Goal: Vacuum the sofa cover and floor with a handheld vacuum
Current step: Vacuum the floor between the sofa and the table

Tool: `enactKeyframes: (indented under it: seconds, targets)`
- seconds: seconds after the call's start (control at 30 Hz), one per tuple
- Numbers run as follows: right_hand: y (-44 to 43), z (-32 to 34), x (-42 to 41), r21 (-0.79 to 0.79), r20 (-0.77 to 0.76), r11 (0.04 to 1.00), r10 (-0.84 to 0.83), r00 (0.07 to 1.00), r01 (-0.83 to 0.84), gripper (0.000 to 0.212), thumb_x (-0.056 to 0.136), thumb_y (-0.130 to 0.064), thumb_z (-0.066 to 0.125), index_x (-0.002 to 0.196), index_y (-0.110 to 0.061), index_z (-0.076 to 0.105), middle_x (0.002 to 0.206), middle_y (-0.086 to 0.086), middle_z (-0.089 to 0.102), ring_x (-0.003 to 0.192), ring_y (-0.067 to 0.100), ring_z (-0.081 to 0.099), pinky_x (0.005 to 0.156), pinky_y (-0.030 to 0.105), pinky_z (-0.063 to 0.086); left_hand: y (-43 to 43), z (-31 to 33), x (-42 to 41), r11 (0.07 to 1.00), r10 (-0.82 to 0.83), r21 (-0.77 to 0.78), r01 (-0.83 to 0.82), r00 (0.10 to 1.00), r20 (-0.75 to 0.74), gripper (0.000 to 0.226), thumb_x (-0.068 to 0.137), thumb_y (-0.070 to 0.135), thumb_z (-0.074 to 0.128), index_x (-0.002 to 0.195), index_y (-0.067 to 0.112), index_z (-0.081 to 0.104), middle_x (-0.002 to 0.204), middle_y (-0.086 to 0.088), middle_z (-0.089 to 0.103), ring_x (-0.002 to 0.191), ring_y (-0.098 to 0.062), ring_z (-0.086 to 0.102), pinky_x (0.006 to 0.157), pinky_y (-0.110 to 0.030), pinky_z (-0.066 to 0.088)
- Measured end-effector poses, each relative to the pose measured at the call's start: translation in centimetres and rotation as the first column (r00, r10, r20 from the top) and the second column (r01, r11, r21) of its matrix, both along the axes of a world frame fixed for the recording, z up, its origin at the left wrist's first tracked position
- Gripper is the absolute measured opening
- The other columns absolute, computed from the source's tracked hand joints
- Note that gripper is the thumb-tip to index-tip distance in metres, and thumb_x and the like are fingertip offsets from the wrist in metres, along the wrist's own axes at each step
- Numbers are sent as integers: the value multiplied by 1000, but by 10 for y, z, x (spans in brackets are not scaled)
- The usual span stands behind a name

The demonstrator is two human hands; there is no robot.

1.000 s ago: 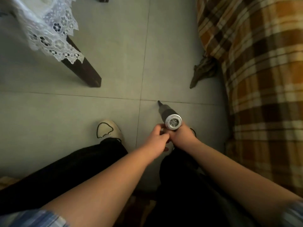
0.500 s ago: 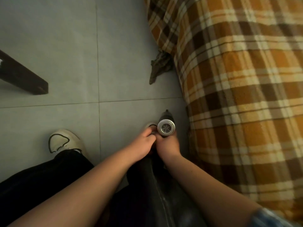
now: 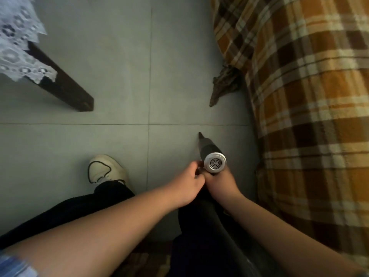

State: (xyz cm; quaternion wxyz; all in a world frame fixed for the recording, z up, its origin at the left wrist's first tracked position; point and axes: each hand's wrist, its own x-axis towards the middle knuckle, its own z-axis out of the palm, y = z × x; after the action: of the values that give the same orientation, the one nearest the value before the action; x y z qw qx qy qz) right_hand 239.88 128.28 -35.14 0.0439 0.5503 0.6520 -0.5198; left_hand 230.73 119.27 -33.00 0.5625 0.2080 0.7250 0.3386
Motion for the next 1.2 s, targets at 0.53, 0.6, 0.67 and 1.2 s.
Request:
enactKeyframes:
  seconds: [0.53, 0.6, 0.67, 1.2]
  targets:
    - [-39, 19, -51, 41, 98, 904, 420, 902, -425, 30, 77, -17, 75, 96, -31, 57, 81, -18, 60, 75, 1, 58, 64, 14, 41, -85, 5, -91, 974, -221, -81, 212, 968, -117, 28, 94, 37, 61, 119, 26, 54, 110, 8, 64, 99, -9, 63, 80, -21, 48]
    - [-33, 26, -46, 39, 128, 918, 387, 913, -395, 30, 77, -14, 75, 85, -33, 54, 79, -19, 59, 72, -4, 56, 62, 15, 41, -88, 3, -94, 960, -269, -104, 258, 956, -113, 32, 96, 37, 59, 125, 26, 53, 116, 8, 63, 101, -9, 62, 81, -22, 50]
    - [-27, 29, -44, 16, 131, 939, 338, 932, -342, 35, 78, -12, 76, 80, -37, 51, 81, -19, 59, 72, -6, 54, 62, 14, 41, -91, 0, -98, 930, -362, -128, 345, 920, -149, 32, 97, 37, 57, 126, 26, 51, 118, 9, 63, 102, -10, 62, 85, -27, 52]
    - [-39, 24, -66, -85, 124, 737, 676, 727, -670, 41, 81, -20, 77, 113, -27, 53, 88, -19, 59, 88, 10, 66, 86, 32, 54, -98, -30, -120, 943, -333, -169, 287, 793, -510, 74, 94, 25, 60, 153, 27, 15, 155, -5, 31, 119, -24, 54, 82, -31, 42]
